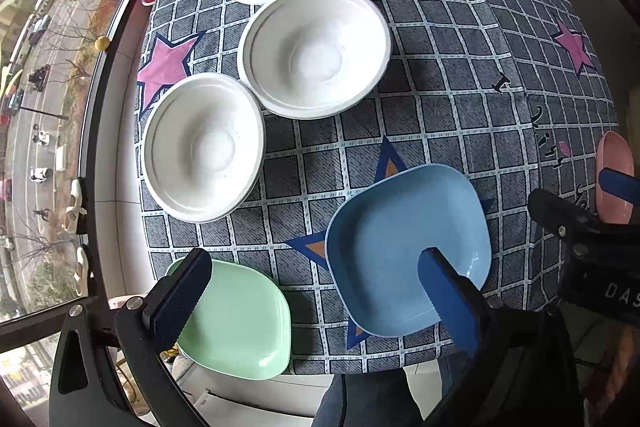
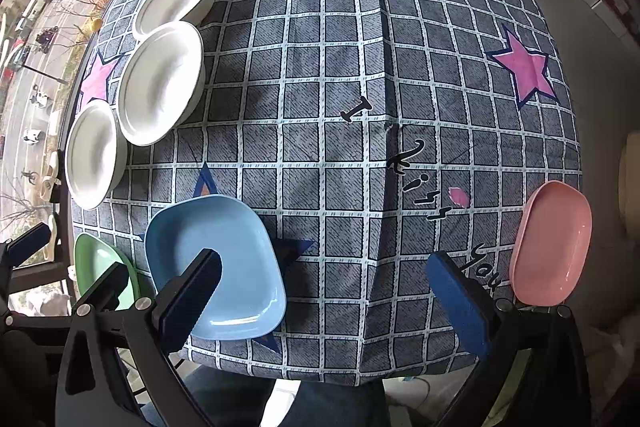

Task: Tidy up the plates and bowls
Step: 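Grasp the blue plate's rim with the left gripper while the right gripper grasps it too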

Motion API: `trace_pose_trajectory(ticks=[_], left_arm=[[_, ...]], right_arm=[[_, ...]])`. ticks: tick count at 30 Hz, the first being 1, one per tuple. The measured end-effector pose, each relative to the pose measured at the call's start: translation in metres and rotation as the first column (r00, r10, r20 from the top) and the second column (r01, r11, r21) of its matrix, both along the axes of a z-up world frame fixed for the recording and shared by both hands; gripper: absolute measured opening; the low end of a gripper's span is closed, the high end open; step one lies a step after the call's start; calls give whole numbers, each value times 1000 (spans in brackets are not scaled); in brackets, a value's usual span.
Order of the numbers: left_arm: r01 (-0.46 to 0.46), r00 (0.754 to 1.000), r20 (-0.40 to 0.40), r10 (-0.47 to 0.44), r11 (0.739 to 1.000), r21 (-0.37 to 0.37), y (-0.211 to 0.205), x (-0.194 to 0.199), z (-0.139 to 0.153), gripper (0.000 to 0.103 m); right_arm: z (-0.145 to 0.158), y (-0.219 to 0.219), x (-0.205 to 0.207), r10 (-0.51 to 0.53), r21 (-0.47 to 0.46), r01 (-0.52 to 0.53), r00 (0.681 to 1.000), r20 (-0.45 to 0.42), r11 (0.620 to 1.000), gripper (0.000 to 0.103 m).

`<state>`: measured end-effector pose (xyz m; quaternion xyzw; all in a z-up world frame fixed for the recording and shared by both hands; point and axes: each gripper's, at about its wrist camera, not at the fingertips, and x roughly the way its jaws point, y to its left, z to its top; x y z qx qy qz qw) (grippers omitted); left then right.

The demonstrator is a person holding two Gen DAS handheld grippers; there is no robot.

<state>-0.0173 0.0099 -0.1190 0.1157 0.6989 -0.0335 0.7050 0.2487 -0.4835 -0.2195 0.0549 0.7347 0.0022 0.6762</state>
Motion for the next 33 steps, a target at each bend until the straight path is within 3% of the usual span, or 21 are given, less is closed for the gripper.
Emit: trace_pose_trajectory(ticks=[8,13,18,21,28,33], left_arm=[[-25,997,-76,31,996,80,9,2,-59,103],[26,995,-95,-15,993,114,2,-5,-80,103],[32,994,-108,-22,995,96,0,-8,-101,103],[35,994,-109,-27,996,76,-2,-7,-111,103],[45,999,-26,-44,999,26,-5,10,-112,103],[7,998,-61,-11,998,-66,9,38,-118,103]], right_arm=[[-71,16,-5,69,-49,-76,989,-129,996,103],[-99,16,-17,82,-57,-94,978,-193,994,103],[-104,-6,-42,76,-81,-98,969,-233,992,103],[-98,-26,-55,23,-83,-45,966,-256,996,103],[-92,-37,-47,-36,-1,36,981,-193,999,103],[-96,-37,-48,-89,-9,89,979,-185,996,103]])
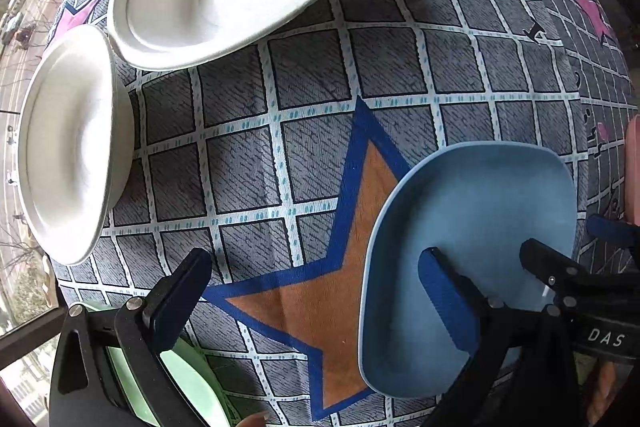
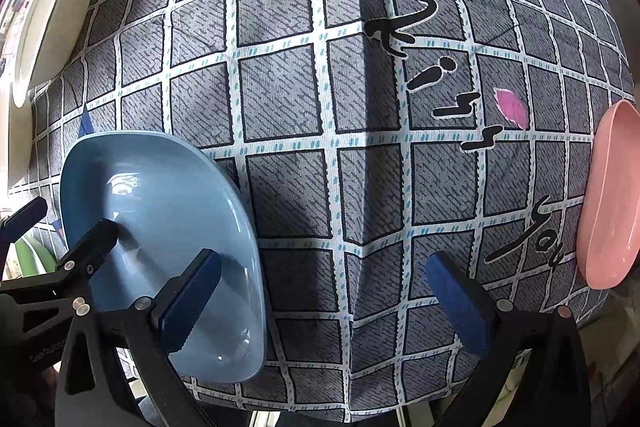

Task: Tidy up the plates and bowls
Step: 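Grasp the blue plate's rim with the left gripper while the right gripper grasps it too, then carry the blue plate onto the green plate with both grippers, then open them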

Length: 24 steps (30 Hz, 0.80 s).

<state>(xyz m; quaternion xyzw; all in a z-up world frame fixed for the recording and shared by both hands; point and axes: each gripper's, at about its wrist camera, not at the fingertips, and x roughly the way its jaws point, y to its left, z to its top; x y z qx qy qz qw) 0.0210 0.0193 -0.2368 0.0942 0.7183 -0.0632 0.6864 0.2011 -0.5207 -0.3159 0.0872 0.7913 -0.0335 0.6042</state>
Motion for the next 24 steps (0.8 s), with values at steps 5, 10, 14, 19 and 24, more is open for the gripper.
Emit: trace_pose_trajectory(ticks=[5,10,14,19,24], left_arm=[[-34,998,-48,34,999,-6,6,14,-8,102],[47,997,-53,-50,996,-70,-33,8,10,78],[120,991,-56,-125,989,-91,-52,5,19,60],[161,984,-51,-169,978,-129,-72,-8,38,46],[149,985,-65,-158,981,-122,-53,-19,44,44]], right_arm=[[-3,1,-1,-12,-2,12,1000,-11,1000,103],[-24,19,-9,-22,15,22,1000,-7,1000,82],[-14,38,-15,26,27,-26,1000,8,999,49],[-12,50,-18,6,86,-6,1000,-3,996,28],[-15,51,-26,-28,136,32,999,-29,990,28]])
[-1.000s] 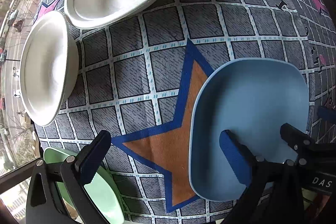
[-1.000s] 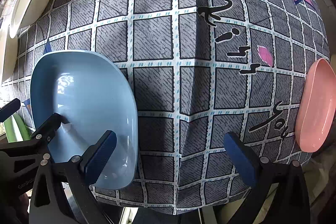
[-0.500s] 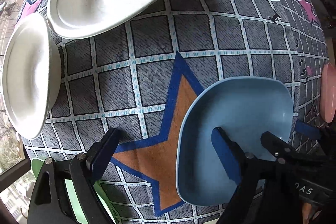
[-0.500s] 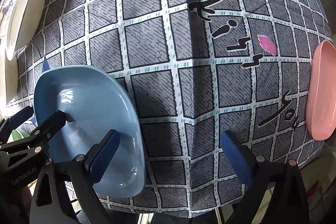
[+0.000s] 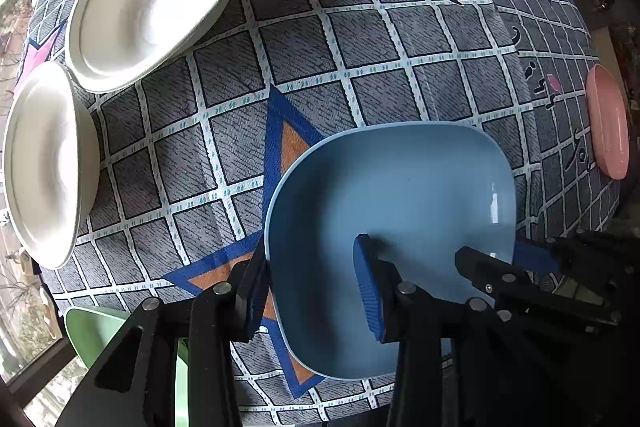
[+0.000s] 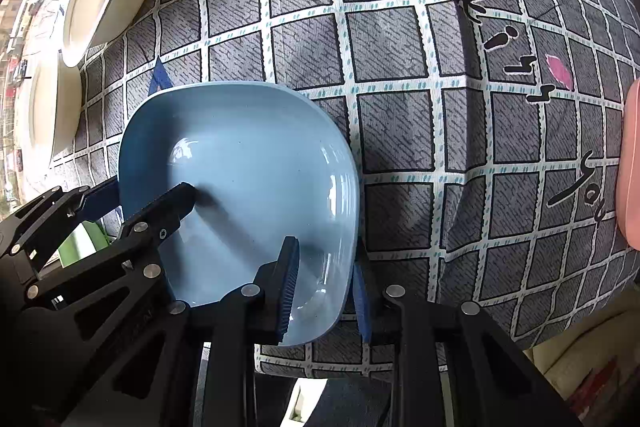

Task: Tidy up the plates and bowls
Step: 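Carry the blue plate onto the green plate with both grippers, then open them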

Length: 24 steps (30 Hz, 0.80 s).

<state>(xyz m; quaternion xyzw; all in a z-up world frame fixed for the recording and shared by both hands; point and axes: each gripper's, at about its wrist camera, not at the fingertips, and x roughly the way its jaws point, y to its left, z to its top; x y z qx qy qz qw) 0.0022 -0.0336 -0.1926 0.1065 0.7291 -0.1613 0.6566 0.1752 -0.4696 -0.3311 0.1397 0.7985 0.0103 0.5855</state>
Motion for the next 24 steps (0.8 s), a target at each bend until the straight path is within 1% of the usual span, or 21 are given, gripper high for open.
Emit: trace_pose_trajectory(ticks=[2,6,10,13,14,18,19,21,24], left_arm=[[-9,1000,-9,9,1000,3,7,-2,4,44],[-4,1000,-4,4,1000,22,27,-18,17,44],[-23,1000,-1,23,999,30,43,-29,37,44],[-59,998,2,58,998,38,66,-31,53,44],[-70,998,9,69,997,46,79,-29,54,44],[-111,993,42,108,992,66,127,-26,79,44],[-120,992,48,117,990,74,138,-25,85,44],[-139,989,59,134,986,91,177,-25,92,44],[-156,987,68,149,981,117,210,-30,106,44]], right_arm=[[-1,1,-6,-7,13,7,1000,-14,1000,28],[1,14,-13,29,24,-28,999,-26,999,28],[13,36,-9,49,47,-48,998,-32,998,28],[21,52,1,80,74,-77,996,-33,994,28],[24,63,3,94,82,-91,995,-31,992,28],[33,99,9,153,137,-147,988,-34,980,28],[35,110,10,167,157,-159,985,-38,975,28],[34,129,10,196,195,-183,980,-47,964,28],[36,165,9,250,245,-229,967,-57,942,28]])
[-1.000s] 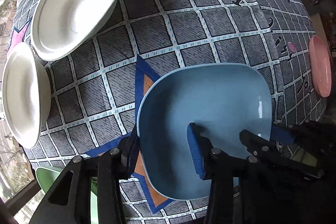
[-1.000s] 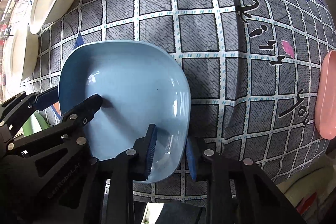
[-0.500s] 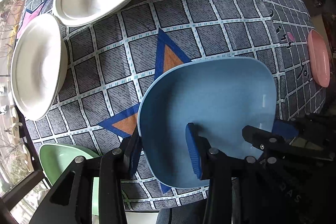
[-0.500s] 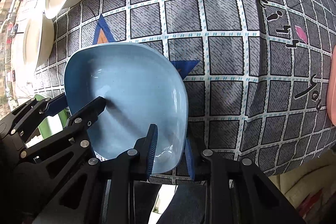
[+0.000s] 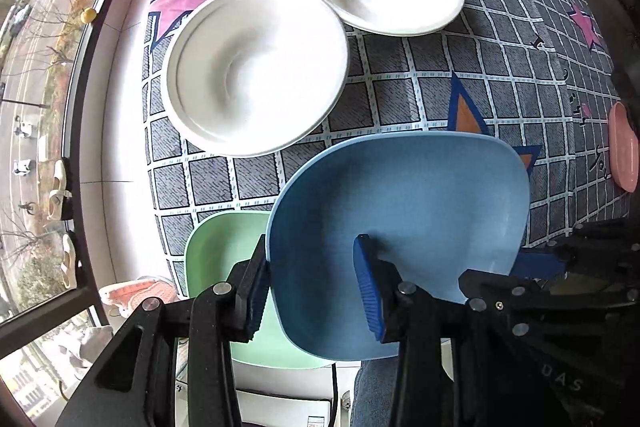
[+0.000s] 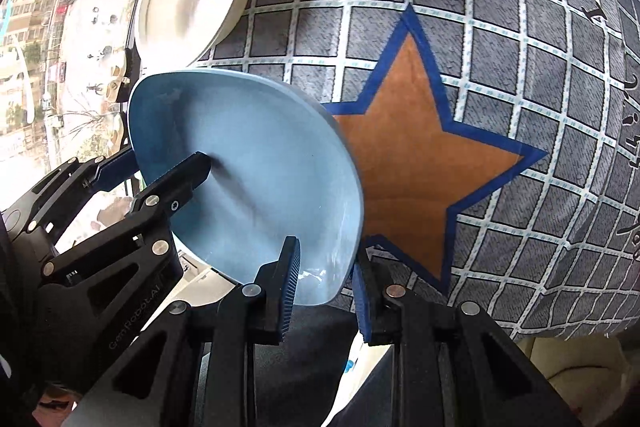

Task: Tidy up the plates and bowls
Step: 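Carry the blue plate onto the green plate with both grippers, then open them, then move both grippers over to the pink square plate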

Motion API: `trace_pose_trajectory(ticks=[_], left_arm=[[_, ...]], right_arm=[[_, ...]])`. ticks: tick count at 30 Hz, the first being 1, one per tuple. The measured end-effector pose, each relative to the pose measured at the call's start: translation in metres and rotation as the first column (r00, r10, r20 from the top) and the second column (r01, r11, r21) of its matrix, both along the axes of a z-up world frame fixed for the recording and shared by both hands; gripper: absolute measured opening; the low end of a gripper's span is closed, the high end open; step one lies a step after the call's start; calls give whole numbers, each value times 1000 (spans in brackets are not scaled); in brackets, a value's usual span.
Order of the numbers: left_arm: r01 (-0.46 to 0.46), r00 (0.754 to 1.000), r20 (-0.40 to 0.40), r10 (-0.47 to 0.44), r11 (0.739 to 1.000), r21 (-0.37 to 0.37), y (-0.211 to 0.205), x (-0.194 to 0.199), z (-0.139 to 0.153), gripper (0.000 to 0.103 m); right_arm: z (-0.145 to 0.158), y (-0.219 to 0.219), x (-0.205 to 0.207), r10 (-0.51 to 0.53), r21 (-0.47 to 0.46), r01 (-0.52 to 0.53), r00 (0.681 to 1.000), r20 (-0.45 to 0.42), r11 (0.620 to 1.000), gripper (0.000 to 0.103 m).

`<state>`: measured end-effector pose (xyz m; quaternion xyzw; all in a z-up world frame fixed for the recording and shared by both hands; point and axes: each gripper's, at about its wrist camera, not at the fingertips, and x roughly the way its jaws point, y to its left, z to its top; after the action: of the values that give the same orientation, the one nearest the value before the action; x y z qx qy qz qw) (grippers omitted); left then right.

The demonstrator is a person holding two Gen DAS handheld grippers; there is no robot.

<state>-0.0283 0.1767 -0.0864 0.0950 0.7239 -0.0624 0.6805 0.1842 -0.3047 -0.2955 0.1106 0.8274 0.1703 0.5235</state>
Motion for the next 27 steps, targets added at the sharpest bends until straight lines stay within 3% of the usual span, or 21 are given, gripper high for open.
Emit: trace_pose_trajectory(ticks=[6,9,13,16,18,19,20,23,27], left_arm=[[-15,1000,-5,15,997,69,34,-9,-2,44],[-23,1000,-11,24,995,96,21,-19,-38,44],[-35,999,-22,37,995,93,35,-18,-60,44],[-40,999,-6,40,995,92,37,-17,-65,54],[-48,999,24,46,992,119,41,-15,-67,63],[-56,998,35,52,991,119,46,-14,-67,70],[-65,997,45,60,991,114,51,-13,-67,74],[-65,996,60,59,992,109,63,-12,-75,77],[-52,999,23,49,990,132,70,-15,-95,77]], right_arm=[[-23,65,-12,85,77,-81,995,-58,994,28],[-36,92,-19,98,100,-88,990,-100,991,28],[-58,119,-32,104,76,-97,989,-103,992,28],[-68,135,-20,107,50,-103,992,-64,993,31],[-67,146,-15,122,14,-122,992,-37,992,43],[-63,142,-10,132,-9,-132,991,-18,991,60],[-61,142,-7,127,-14,-127,992,-1,992,66],[-57,133,0,68,-10,-68,997,27,998,66],[-66,148,3,88,-33,-87,996,19,996,66]])
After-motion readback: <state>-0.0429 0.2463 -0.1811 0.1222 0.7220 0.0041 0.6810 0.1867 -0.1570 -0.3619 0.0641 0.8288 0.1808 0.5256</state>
